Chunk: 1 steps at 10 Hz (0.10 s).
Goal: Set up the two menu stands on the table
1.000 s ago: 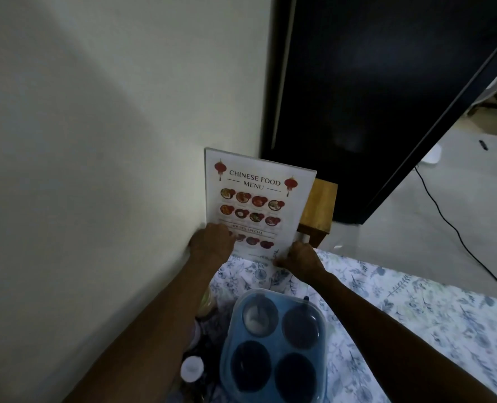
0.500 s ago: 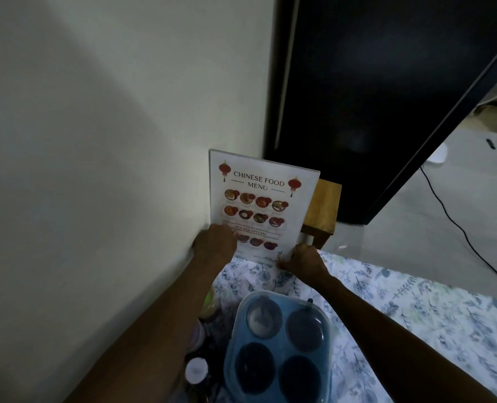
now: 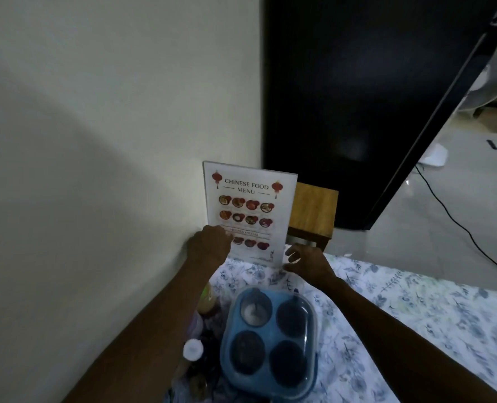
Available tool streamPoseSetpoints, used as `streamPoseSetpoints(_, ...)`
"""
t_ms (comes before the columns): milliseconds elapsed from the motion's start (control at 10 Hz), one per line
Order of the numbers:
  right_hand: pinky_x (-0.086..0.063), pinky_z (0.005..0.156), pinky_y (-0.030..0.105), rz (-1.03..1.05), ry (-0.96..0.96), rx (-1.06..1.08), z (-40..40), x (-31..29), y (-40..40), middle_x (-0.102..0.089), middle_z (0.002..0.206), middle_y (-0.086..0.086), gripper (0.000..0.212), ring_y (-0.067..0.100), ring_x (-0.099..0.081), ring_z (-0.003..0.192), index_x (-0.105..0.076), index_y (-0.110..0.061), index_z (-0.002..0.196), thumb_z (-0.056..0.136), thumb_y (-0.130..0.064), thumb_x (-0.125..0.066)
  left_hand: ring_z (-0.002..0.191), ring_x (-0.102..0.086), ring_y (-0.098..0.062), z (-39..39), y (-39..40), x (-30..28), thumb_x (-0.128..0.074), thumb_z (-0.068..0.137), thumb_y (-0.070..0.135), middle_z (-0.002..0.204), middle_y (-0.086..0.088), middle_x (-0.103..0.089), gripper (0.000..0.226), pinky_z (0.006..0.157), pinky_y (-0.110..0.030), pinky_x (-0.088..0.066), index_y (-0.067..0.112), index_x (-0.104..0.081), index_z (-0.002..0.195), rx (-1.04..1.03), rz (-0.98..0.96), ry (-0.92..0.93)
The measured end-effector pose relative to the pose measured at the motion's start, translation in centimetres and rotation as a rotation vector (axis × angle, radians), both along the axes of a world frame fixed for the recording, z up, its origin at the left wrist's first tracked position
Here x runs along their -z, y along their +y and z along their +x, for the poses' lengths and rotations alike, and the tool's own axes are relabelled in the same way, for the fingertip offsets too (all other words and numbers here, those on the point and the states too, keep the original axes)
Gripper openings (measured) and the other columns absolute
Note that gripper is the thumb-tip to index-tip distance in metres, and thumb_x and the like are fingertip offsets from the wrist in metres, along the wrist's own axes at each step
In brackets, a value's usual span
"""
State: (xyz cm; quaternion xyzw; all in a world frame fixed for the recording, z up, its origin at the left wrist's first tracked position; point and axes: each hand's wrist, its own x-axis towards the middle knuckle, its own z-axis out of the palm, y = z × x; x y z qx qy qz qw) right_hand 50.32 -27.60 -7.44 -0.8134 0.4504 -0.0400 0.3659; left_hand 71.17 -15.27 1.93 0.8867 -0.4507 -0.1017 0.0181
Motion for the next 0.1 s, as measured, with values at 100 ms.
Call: streamPoseSetpoints(100,-0.052,0.069,0.021,-0.041,-0.066,0.017,-2.74,-1.3,0.58,-0.071,0.093,0.0,0.033,0.011,-0.066,0.082,-0.067,-0.016,0.104,0.077,-0.03,-0.081,0.085,-0.071,-0.023,-1.81,1.19,-1.31,-0.046,0.098,0.044,0.095,-0.007,-0.071,0.039,0.066,-0.03,-0.046,0.011,-0.067,0.1,0.011,0.029,-0.148)
